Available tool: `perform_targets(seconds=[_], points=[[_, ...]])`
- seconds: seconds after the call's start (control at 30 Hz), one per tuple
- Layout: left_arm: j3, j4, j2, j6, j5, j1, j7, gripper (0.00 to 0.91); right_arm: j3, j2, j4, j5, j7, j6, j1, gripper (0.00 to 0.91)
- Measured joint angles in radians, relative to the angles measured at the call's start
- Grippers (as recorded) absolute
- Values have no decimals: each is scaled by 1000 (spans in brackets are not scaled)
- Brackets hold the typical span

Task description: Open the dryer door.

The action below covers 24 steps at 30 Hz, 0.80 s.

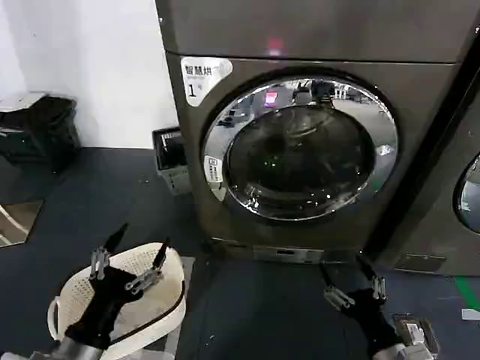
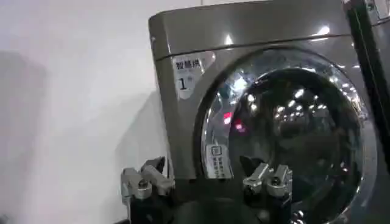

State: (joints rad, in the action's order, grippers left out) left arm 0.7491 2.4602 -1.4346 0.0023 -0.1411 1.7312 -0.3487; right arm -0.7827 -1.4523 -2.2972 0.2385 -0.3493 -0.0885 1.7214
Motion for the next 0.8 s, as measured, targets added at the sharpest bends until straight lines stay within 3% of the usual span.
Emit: perform_targets(seconds=[0.2,0.57,0.8], points=[[0,-3,6,39,8,2,-34,907,1,133,49,115,-50,-53,-119,907],[9,-1,9,54,27,12,-26,907,150,400,210,211,-76,-84,-442,907],[11,-6,7,45,40,14,-25,907,338,442,331,174,-93,-81,-680,907]])
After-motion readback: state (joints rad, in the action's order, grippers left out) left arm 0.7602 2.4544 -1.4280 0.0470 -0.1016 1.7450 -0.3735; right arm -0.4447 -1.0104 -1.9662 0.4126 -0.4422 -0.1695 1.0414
